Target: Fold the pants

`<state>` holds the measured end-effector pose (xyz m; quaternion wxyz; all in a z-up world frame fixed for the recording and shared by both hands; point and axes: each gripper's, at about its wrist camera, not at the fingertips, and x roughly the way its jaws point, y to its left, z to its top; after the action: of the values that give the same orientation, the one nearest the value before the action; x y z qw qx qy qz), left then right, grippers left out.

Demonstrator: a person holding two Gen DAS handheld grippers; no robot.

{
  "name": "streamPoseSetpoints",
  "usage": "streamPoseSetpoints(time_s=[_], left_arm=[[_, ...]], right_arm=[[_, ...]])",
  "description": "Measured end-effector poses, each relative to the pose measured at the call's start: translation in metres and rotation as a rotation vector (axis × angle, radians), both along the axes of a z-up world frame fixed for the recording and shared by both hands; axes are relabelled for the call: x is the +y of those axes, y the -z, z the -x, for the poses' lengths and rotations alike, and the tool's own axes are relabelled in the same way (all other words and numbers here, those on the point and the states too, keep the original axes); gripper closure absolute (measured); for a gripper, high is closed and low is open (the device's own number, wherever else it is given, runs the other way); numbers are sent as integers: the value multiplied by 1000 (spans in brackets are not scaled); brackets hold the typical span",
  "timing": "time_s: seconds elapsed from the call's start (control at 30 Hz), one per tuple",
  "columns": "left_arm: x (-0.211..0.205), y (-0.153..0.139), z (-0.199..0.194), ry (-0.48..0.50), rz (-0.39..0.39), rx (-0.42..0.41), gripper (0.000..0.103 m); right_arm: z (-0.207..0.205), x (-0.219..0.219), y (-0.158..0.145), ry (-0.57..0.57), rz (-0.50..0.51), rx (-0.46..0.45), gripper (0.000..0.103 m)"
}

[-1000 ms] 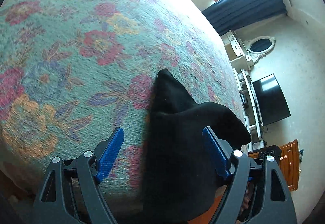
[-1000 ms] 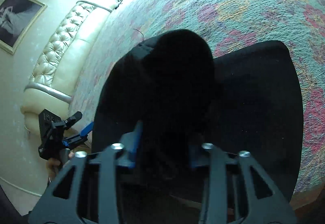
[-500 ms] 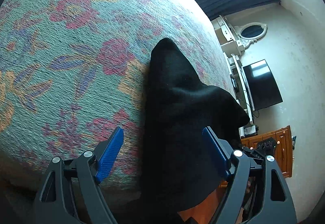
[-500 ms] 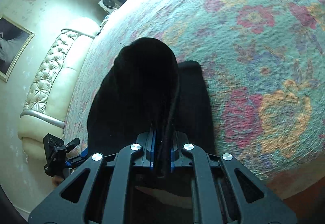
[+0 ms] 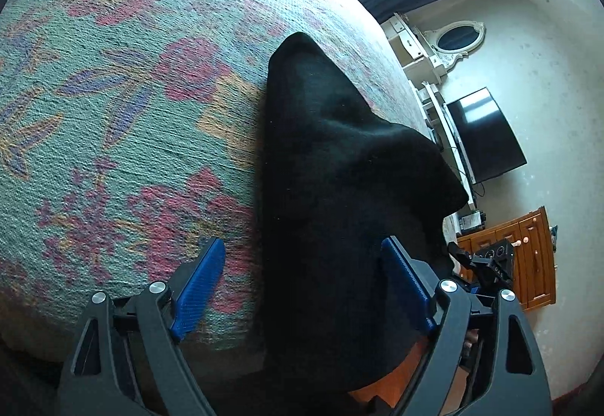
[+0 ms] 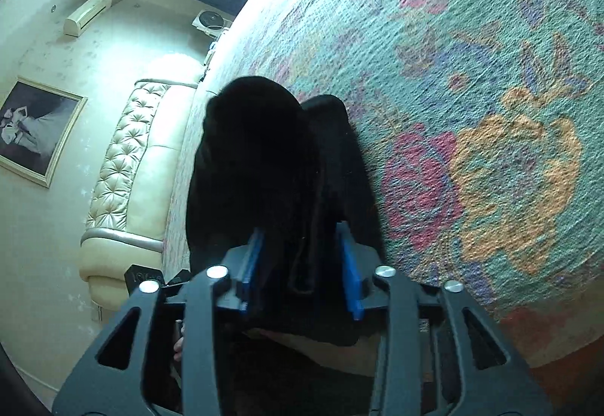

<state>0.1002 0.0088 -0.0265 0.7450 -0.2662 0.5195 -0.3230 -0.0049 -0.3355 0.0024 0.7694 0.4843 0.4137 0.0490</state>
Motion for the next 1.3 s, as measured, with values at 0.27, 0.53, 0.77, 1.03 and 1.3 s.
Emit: streamPoseSetpoints(time_s=[0.27,0.53,0.77,1.03,1.3], left_arm=[[3,16,1,18,166,79,20],[-9,15,-6,22,197,78,18],[-4,21,-5,2,296,106,18],[-24,14,6,83,136,-24,17],[-23,18,6,55,158,23,33]], right_arm=[[14,-9,24,37,-53,40,19],[8,12,32,-51,-135,-13,15],[2,29,28,-89,-120,-33,16],[5,26,30,-74,-113,-31,33],[12,21,36,-62,-112,-45,36]])
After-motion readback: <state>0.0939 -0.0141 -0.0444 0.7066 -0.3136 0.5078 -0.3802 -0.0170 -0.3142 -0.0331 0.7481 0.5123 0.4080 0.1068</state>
